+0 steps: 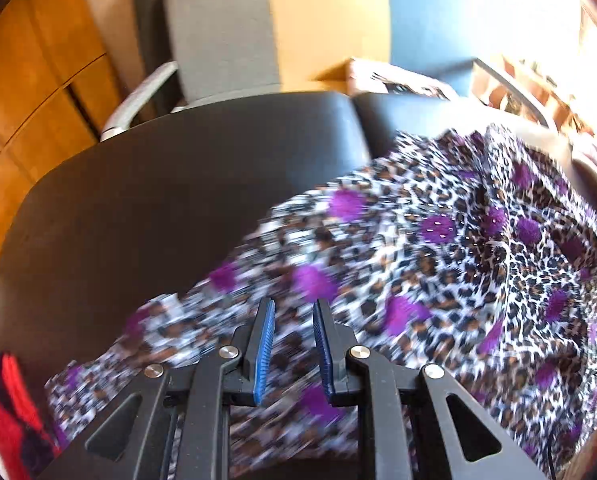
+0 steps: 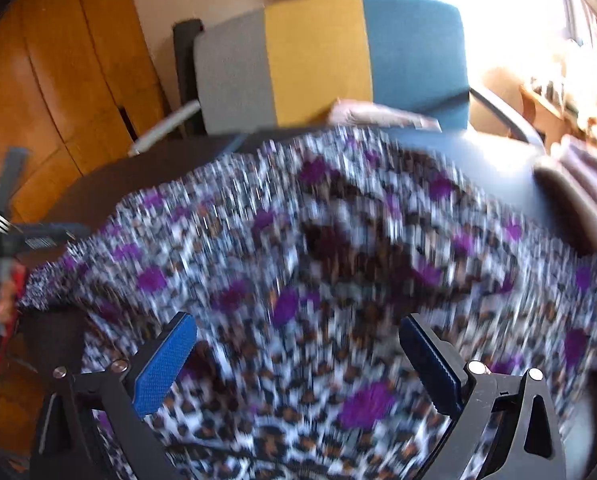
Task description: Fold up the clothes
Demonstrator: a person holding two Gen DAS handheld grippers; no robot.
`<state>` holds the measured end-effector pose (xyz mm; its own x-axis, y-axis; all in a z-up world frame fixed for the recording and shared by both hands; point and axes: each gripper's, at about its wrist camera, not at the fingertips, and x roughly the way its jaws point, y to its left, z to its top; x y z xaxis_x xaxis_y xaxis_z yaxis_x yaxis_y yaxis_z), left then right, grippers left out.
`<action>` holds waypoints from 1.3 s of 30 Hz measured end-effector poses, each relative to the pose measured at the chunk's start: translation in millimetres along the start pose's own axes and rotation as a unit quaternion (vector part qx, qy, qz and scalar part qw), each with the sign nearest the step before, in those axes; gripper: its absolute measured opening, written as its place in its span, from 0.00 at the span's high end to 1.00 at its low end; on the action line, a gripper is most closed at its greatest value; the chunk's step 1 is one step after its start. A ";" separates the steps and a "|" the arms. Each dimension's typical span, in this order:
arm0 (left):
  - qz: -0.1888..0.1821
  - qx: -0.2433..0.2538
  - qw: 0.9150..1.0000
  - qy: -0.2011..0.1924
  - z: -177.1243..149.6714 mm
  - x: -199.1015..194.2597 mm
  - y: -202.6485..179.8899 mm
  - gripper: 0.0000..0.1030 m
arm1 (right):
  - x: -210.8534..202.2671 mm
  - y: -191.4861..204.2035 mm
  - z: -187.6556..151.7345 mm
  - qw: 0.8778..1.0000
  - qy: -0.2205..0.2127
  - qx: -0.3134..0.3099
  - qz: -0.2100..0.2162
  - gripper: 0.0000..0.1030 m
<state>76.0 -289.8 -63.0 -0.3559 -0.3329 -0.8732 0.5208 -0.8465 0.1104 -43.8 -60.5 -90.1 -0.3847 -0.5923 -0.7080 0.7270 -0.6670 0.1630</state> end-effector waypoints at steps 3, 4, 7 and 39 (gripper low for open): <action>-0.003 0.005 1.000 0.007 8.0 16.6 -14.2 0.81 | 8.1 4.6 39.0 1.000 -0.008 -0.024 0.019 0.01; 0.002 0.008 1.000 0.006 10.0 20.8 -15.2 0.81 | 16.8 6.8 49.9 0.999 -0.001 -0.032 0.027 0.01; 0.022 0.016 1.000 -0.001 19.5 33.1 -11.5 0.79 | 50.3 14.7 76.2 0.997 0.037 -0.057 0.040 0.01; 0.042 -0.088 0.994 -0.051 127.7 81.8 138.3 0.79 | 107.0 3.3 88.0 0.998 0.058 0.018 0.019 0.00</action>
<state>19.7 -487.1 -58.6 -0.3773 -0.4479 -0.8106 0.6768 -0.7308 0.0887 -132.6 -165.9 -104.9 -0.2875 -0.5622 -0.7754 0.7177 -0.6626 0.2143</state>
